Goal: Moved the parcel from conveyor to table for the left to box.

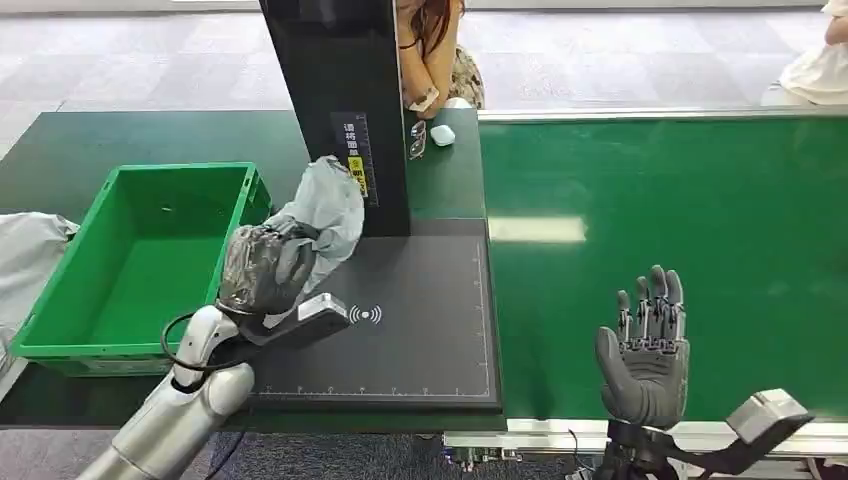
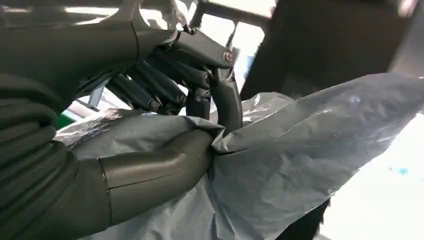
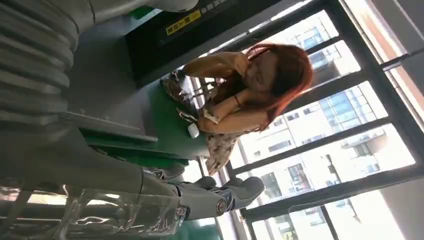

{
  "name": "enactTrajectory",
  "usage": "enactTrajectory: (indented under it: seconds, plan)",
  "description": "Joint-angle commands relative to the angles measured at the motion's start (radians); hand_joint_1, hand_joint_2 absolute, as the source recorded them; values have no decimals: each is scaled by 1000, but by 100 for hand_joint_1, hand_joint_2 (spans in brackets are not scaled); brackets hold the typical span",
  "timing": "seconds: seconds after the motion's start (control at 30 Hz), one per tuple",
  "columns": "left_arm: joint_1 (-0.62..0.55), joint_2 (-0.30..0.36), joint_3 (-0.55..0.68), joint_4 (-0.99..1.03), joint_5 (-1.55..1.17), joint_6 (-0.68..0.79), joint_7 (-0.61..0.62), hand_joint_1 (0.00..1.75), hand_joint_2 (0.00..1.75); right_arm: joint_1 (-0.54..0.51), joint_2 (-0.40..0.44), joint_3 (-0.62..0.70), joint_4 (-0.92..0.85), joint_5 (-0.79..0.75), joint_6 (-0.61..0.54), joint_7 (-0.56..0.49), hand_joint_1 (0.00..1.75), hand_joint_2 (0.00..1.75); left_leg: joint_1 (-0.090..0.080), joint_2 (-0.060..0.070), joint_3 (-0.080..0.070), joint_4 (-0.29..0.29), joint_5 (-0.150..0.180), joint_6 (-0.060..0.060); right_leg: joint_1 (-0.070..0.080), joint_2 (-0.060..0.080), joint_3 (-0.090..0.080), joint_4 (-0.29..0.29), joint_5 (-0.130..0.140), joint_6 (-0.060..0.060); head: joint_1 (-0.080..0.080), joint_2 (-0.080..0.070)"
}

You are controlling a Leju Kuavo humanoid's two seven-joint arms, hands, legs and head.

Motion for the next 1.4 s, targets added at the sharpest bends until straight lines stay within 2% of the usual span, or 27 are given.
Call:
enactTrajectory:
  seconds: [0.03, 0.07, 0.13, 0.17, 0.23, 0.27, 0.33, 0.37, 0.4, 0.53, 0.67, 0.73, 0.77, 0.8, 0.83, 0.87, 0.9, 0.93, 0.97, 1.0, 1.07, 1.17, 1.27, 1.4]
  plan:
    - [229, -69, 363, -363, 209, 128, -293, 175, 175, 32, 14, -33, 15, -10, -25, -8, 0, 175, 0, 4, 0, -1, -1, 0, 0, 3, -1, -1, 0, 0, 0, 0]
    - [259, -122, 435, -399, 268, 128, -392, 175, 175, 44, 14, -34, 7, -12, -35, -12, 0, 175, 0, 4, 3, -2, -1, 1, 0, 4, 2, -2, 0, 1, 0, 0]
    - [295, -133, 472, -436, 315, 128, -441, 175, 175, 64, 11, -31, -7, -16, -40, -19, 0, 175, 0, 3, 1, -1, -1, 0, 0, 3, 0, -1, 0, 0, 0, 0]
    - [311, -173, 530, -460, 367, 128, -511, 175, 175, 74, 11, -29, -14, -18, -46, -22, 0, 175, 0, 3, 3, -1, -1, 1, 0, 3, 2, -2, -1, 1, 0, 0]
    - [323, -168, 575, -501, 411, 128, -516, 175, 175, 87, 9, -23, -20, -22, -47, -27, 0, 175, 0, 2, 1, 0, -1, 0, 0, 2, 0, -1, -1, 1, 0, 0]
    - [309, -190, 625, -526, 425, 128, -516, 175, 175, 88, 6, -17, -19, -25, -48, -28, 0, 175, 0, 3, 2, -1, -1, 0, 0, 3, 1, -2, -1, 1, 0, 0]
    - [296, -171, 643, -520, 455, 128, -516, 175, 175, 88, 5, -15, -15, -27, -49, -30, 0, 175, 0, 2, 0, 0, -1, 0, 0, 2, 0, -1, 0, 0, 0, 0]
    - [271, -185, 694, -513, 443, 128, -516, 175, 175, 83, 3, -12, -11, -31, -45, -32, 0, 175, 0, 1, 2, -1, -1, 0, 0, 2, 2, -2, 0, 1, 0, 0]
    - [232, -158, 711, -468, 469, 128, -516, 175, 175, 74, 5, -12, -4, -34, -45, -33, 0, 175, 1, 2, 1, -1, -1, 0, 1, 2, 1, -1, 0, 0, 0, 0]
    - [178, -134, 726, -410, 479, 128, -509, 175, 175, 64, 6, -12, 2, -36, -45, -32, 0, 175, 0, 0, 1, -1, 0, 0, 0, 0, 1, -1, 0, 0, 0, 0]
    - [-45, -67, 716, -187, 316, 128, -314, 175, 175, 51, 13, -20, 13, -41, -27, -21, 0, 175, 1, -4, 1, -1, 2, -1, 1, -4, 2, -1, 0, 0, 0, 0]
    - [-148, -33, 674, -29, 131, 128, -143, 175, 175, 44, 19, -17, 13, -35, -13, -14, 0, 175, 1, -7, 1, -1, 3, -1, 1, -7, 3, -2, 0, 0, 0, 0]
    - [-192, -21, 658, 43, 82, 89, -76, 175, 175, 37, 25, -20, 14, -31, -11, -12, 0, 175, 1, -9, 0, -1, 4, -2, 1, -9, 3, -1, 0, -1, 0, 0]
    - [-250, -4, 639, 155, -73, 60, 41, 175, 175, 25, 31, -23, 13, -21, -5, -2, 0, 175, 1, -9, 2, -2, 5, -2, 1, -9, 4, -2, 1, -1, 0, 0]
    - [-293, 0, 629, 230, -110, 20, 84, 175, 175, 18, 33, -25, 12, -13, -4, 4, 0, 175, 1, -9, 1, -1, 5, -2, 1, -9, 3, -1, 1, -1, 0, 0]
    - [-347, 22, 595, 342, -263, -37, 188, 175, 175, 13, 32, -26, 9, 3, -3, 12, 0, 175, 1, -9, 1, -2, 6, -2, 1, -9, 3, -1, 2, -1, 0, 0]
    - [-395, 17, 589, 431, -287, -44, 200, 175, 175, 11, 34, -30, 5, 12, -4, 20, 0, 175, 0, -10, 1, -2, 7, -1, 0, -10, 4, -1, 2, -1, 0, 0]
    - [-444, 33, 551, 533, -359, -140, 266, 175, 175, 12, 31, -31, 4, 20, -2, 25, 0, 175, 0, -10, 1, -1, 7, -2, 0, -10, 3, 0, 3, -2, -1, 0]
    - [-487, 35, 531, 615, -383, -195, 289, 175, 175, 15, 28, -35, 5, 22, 1, 31, 0, 175, 0, -11, 1, -2, 8, -2, 0, -11, 4, -1, 4, -3, 0, 0]
    - [-508, 30, 527, 661, -390, -177, 288, 175, 175, 18, 28, -38, 5, 22, 5, 32, 0, 175, 1, -11, 1, -1, 8, -2, 1, -11, 3, -1, 4, -3, 0, 0]
    - [-597, 46, 462, 844, -435, -319, 339, 175, 175, 20, 30, -46, 24, 19, 32, 47, 0, 175, 1, -10, 1, -1, 9, -2, 1, -10, 3, -1, 5, -2, 0, 0]
    - [-646, 57, 424, 965, -446, -380, 353, 175, 175, 9, 42, -47, 47, 20, 53, 48, 0, 175, 1, -6, 1, -1, 8, -2, 1, -6, 3, -1, 6, -2, 0, 0]
    - [-662, 62, 402, 1042, -446, -449, 357, 175, 175, -8, 54, -49, 55, 28, 57, 54, 0, 175, 1, -3, 2, -2, 8, -3, 1, -3, 2, -1, 6, -2, 0, 0]
    - [-620, 71, 389, 1061, -413, -520, 345, 175, 175, -8, 62, -64, 50, 39, 64, 67, 0, 175, 0, 1, 1, -2, 7, -3, 0, 1, 0, -1, 6, -2, 0, 0]
